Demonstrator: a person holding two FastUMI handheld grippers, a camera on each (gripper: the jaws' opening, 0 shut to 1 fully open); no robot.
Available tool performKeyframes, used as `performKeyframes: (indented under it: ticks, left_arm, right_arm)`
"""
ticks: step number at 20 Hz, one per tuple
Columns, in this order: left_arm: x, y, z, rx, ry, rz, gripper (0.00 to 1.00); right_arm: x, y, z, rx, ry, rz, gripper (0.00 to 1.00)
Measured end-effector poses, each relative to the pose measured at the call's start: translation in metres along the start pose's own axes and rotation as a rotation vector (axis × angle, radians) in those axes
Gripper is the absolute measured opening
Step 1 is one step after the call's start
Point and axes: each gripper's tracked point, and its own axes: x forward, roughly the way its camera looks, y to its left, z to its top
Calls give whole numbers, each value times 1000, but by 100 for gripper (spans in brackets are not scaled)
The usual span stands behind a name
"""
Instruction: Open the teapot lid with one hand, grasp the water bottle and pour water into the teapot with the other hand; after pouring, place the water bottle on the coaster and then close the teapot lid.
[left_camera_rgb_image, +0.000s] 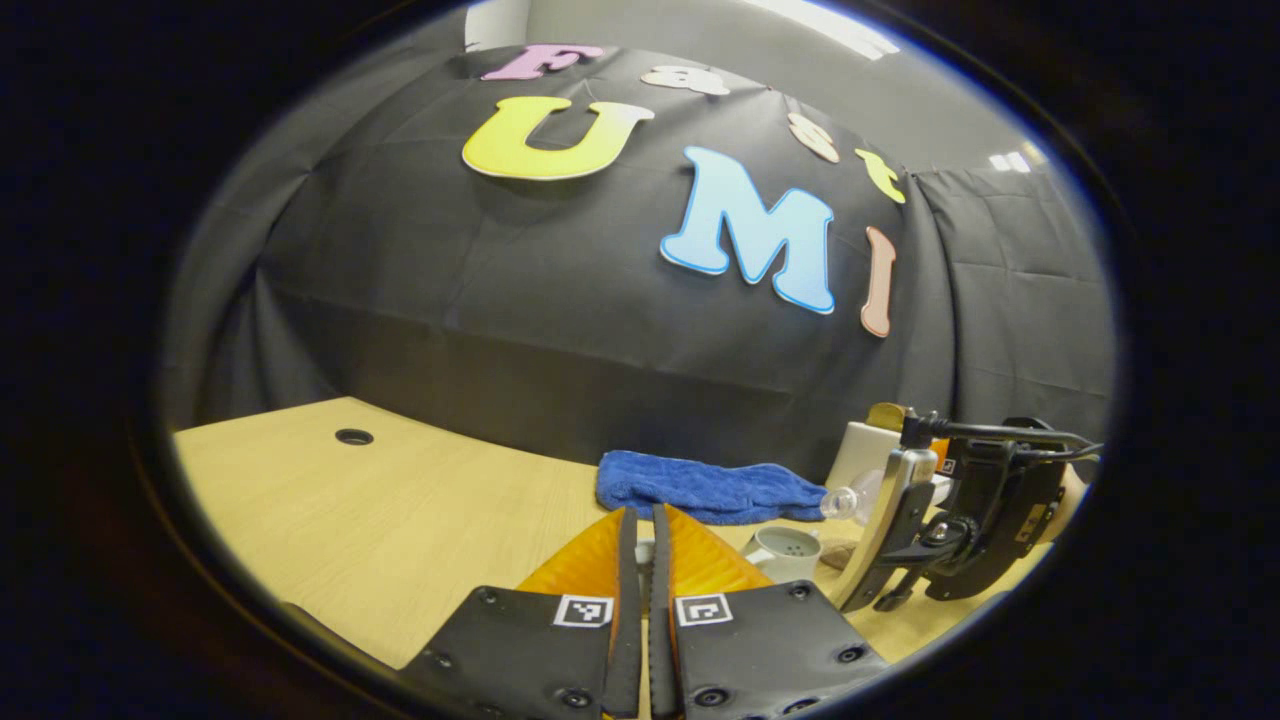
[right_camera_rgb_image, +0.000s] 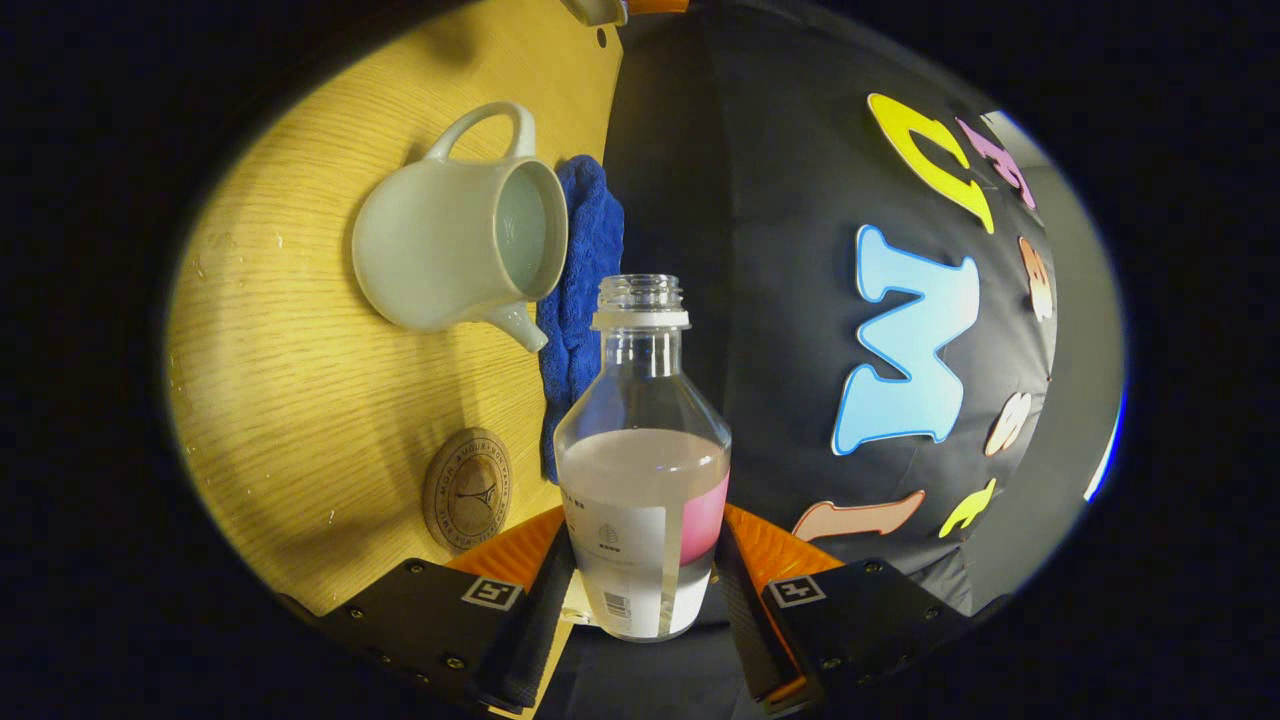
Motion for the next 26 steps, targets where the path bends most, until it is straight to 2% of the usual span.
performKeyframes:
  ticks: [5, 6, 10, 13, 15, 16, 17, 18, 25, 26]
  left_arm:
    - [1, 2, 1, -24, -6, -2, 12]
    - [0, 3, 1, -35, -6, -2, 8]
    - [0, 12, 2, -95, -9, 3, 9]
    - [0, 17, 2, -132, -13, 6, 11]
    - [-1, 18, 3, -147, -14, 8, 9]
    - [0, 18, 2, -150, -14, 7, 11]
    - [0, 18, 1, -150, -12, 3, 8]
    - [-1, 17, 1, -147, -8, 1, 12]
    - [-1, 17, 2, -141, -6, 1, 9]
    - [0, 16, 2, -141, -6, -1, 12]
  right_arm:
    - [3, -16, 1, -134, -20, -51, 74]
    - [3, -18, 2, -157, -25, -57, 74]
    - [2, -22, 4, -192, -34, -54, 74]
    - [1, -29, 7, -251, -45, -88, 74]
    - [2, -32, 10, -290, -53, -106, 74]
    - [2, -34, 11, -307, -57, -112, 74]
    - [1, -36, 11, -321, -61, -117, 74]
    - [1, -37, 13, -335, -66, -119, 74]
    - [2, -47, 18, -420, -86, -166, 74]
    - [3, -49, 19, -439, -88, -178, 74]
